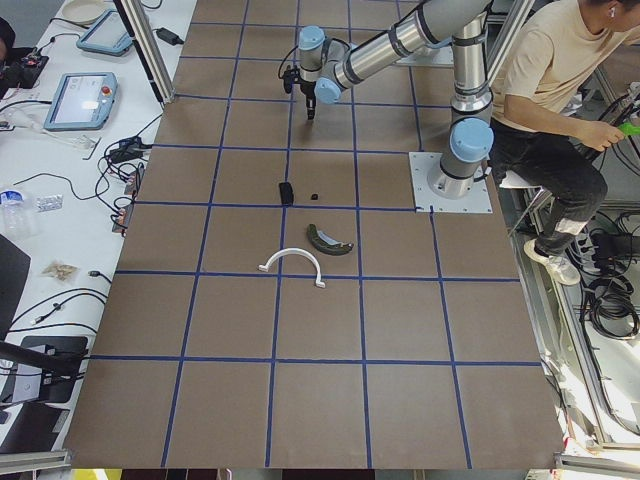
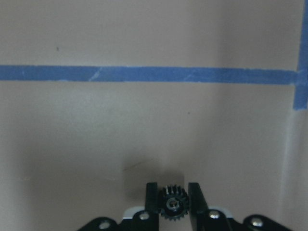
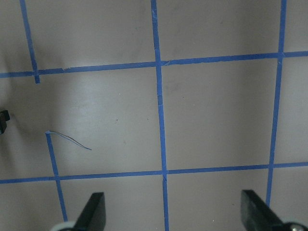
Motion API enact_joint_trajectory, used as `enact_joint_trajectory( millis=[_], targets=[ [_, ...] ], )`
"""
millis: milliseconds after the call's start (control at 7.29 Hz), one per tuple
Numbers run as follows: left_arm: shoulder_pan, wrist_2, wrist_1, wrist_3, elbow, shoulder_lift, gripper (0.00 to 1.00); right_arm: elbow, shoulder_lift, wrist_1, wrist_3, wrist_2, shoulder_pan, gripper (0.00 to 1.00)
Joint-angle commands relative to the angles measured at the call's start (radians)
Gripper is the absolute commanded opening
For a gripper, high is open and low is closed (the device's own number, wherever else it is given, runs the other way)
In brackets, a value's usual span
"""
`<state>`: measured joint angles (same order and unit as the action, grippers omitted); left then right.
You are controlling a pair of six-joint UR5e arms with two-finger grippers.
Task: Place bearing gear from tray to pile
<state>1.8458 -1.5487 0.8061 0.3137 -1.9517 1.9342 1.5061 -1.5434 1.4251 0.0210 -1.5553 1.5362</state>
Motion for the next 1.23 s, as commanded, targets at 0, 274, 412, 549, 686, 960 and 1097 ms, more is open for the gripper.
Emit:
enact_joint_trajectory(
  millis=[0, 274, 412, 549, 686, 960, 1097],
  targets=[
    [-0.069, -0.002, 0.264, -0.153, 0.113, -0.050, 0.00, 0.002, -0.001, 0.005, -0.004, -0.008, 0.001, 1.00],
    [-0.312, -0.141, 0.361, -0.478, 0.073, -0.125, 0.00, 0.002, -0.015, 0.005, -0.003, -0.011, 0.001, 1.00],
    [-0.491, -0.145, 0.361, -0.590, 0.065, -0.145, 0.00, 0.003, -0.020, 0.001, -0.003, -0.011, -0.001, 1.00],
    [-0.651, -0.146, 0.364, -0.757, 0.057, -0.126, 0.00, 0.003, -0.018, 0.001, -0.004, -0.011, 0.001, 1.00],
    [-0.763, -0.146, 0.337, -0.916, 0.060, -0.112, 0.00, 0.009, -0.018, 0.011, -0.007, -0.009, 0.001, 1.00],
    [-0.797, -0.136, 0.308, -0.950, 0.051, -0.107, 0.00, 0.009, -0.017, 0.011, -0.018, -0.011, -0.001, 1.00],
    [-0.795, -0.134, 0.308, -0.943, 0.047, -0.103, 0.00, 0.009, -0.015, 0.011, -0.016, -0.009, -0.001, 1.00]
  ],
)
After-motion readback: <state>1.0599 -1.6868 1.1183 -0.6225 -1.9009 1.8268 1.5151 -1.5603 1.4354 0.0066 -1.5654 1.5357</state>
